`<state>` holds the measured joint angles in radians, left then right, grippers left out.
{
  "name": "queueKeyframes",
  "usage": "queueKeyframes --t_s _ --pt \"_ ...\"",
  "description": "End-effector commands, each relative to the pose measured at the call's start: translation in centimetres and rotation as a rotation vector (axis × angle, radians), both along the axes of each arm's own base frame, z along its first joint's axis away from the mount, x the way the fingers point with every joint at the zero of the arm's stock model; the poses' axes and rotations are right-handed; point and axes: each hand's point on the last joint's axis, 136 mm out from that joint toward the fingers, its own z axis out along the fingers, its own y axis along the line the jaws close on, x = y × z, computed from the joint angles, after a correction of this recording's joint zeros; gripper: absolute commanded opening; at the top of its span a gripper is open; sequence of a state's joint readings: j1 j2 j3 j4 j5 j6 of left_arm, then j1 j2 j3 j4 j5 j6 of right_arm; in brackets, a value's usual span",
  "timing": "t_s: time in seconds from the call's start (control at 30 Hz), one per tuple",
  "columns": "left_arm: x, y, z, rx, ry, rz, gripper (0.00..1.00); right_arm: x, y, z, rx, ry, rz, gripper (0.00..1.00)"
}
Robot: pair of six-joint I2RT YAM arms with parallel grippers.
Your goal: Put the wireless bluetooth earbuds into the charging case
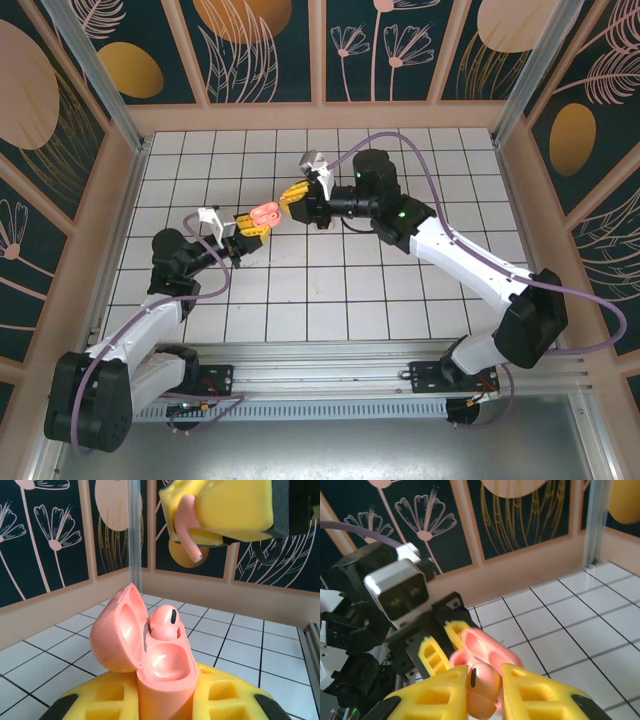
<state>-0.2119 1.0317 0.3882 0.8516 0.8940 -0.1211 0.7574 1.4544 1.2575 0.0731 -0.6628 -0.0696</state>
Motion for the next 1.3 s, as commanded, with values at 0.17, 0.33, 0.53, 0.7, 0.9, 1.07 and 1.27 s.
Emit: queueKeyframes --t_s 0.17,0.33,0.53,0.7,0.9,1.07,1.27 --pt "-0.7 -0.9 0.9 0.021 -0.047 -0.055 0.04 -1.9 3.3 0.6 0.016 -0.112 0.123 0.21" --pt "-1.0 -1.0 1.4 0.011 -0.050 -0.067 0.04 -1.8 4.2 0.0 0.001 -0.116 0.132 0.21" --pt "-1.2 -1.2 1.7 -0.006 -0.046 -0.080 0.04 -1.7 4.4 -0.7 -0.017 -0.118 0.133 0.21" --pt "-1.3 -1.2 2.3 -0.022 -0.050 -0.082 0.05 -1.4 4.6 -2.0 -0.051 -0.116 0.123 0.21" --pt "-1.5 -1.1 2.8 -0.039 -0.051 -0.088 0.05 -1.0 4.7 -2.7 -0.064 -0.125 0.109 0.21" --pt "-1.6 -1.1 3.5 -0.054 -0.058 -0.087 0.05 -1.1 4.8 -3.4 -0.080 -0.135 0.115 0.21" --pt "-1.6 -1.0 4.1 -0.068 -0.067 -0.089 0.05 -1.6 4.6 -5.1 -0.129 -0.145 0.124 0.21"
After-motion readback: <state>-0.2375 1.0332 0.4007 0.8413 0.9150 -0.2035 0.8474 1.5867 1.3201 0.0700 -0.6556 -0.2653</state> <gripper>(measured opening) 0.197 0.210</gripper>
